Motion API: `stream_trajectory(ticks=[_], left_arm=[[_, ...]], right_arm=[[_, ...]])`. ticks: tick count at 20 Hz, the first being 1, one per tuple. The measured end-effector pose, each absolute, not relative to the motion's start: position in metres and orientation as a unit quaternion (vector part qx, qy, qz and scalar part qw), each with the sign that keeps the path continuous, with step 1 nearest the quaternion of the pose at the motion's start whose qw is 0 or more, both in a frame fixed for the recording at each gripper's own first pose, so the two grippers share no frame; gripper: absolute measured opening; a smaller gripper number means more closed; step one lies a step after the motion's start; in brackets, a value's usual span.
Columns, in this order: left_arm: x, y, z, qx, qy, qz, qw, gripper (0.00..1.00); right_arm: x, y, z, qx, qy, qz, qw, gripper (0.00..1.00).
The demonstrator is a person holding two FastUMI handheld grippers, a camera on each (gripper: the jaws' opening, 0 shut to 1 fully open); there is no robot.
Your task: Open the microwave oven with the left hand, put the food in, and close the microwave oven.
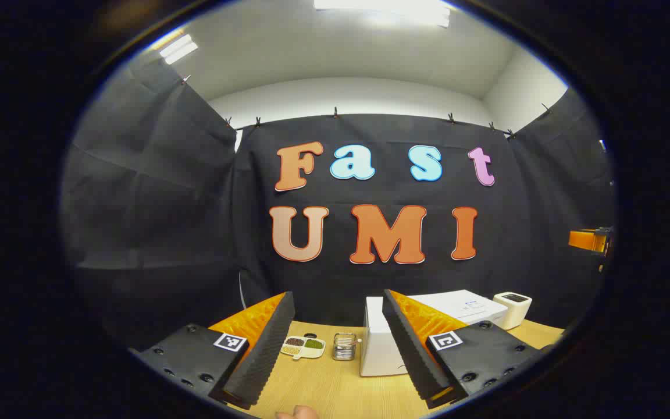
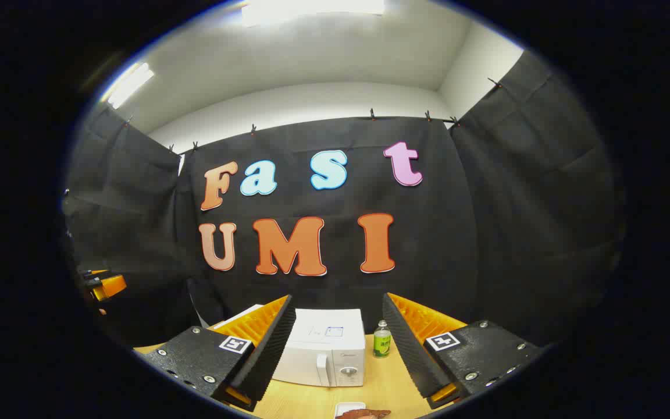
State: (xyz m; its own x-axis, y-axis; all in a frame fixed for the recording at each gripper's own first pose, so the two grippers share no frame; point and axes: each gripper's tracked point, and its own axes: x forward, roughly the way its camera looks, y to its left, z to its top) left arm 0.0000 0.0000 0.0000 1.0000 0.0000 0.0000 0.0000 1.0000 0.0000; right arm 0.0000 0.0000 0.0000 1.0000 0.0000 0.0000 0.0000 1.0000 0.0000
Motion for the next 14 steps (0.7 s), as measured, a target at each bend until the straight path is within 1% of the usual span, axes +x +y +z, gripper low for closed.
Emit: stream_trajectory(ticks=[1,3,4,5,6,7,8,9,11,12,14], left_arm=[[0.001,0.0,0.0,0.0,-0.001,0.0,1.0,0.98],[0.007,-0.002,-0.002,0.006,0.005,0.0,1.0,0.98],[0.01,-0.004,-0.004,0.005,0.01,-0.002,1.0,0.95],[0.013,-0.007,-0.005,0.002,0.016,-0.006,1.0,0.94],[0.014,-0.008,-0.006,0.001,0.019,-0.007,1.0,0.98],[0.016,-0.009,-0.006,0.002,0.021,-0.008,1.0,0.98],[0.017,-0.011,-0.006,0.005,0.025,-0.01,1.0,0.98],[0.018,-0.016,-0.007,0.006,0.029,-0.016,0.999,0.95],[0.021,-0.028,-0.009,0.008,0.036,-0.03,0.999,0.94],[0.023,-0.034,-0.008,0.008,0.038,-0.036,0.999,1.0],[0.025,-0.046,-0.011,0.004,0.042,-0.05,0.998,0.95]], right_arm=[[0.001,-0.003,0.004,-0.009,-0.008,-0.005,1.0,0.93],[0.001,-0.006,0.007,-0.017,-0.014,-0.01,1.0,0.94],[0.001,-0.008,0.007,-0.013,-0.013,-0.01,1.0,0.98],[0.001,-0.01,0.006,-0.009,-0.01,-0.01,1.0,0.94],[0.002,-0.014,0.003,-0.007,-0.006,-0.01,1.0,0.98],[0.003,-0.017,0.002,-0.005,-0.003,-0.013,1.0,0.93],[0.004,-0.02,-0.001,-0.003,0.002,-0.014,1.0,0.98],[0.005,-0.022,-0.004,-0.001,0.007,-0.014,1.0,0.94],[0.006,-0.025,-0.008,0.002,0.013,-0.013,1.0,0.94],[0.007,-0.027,-0.009,0.0,0.014,-0.014,1.0,0.93],[0.009,-0.032,-0.012,0.0,0.014,-0.019,1.0,0.93]])
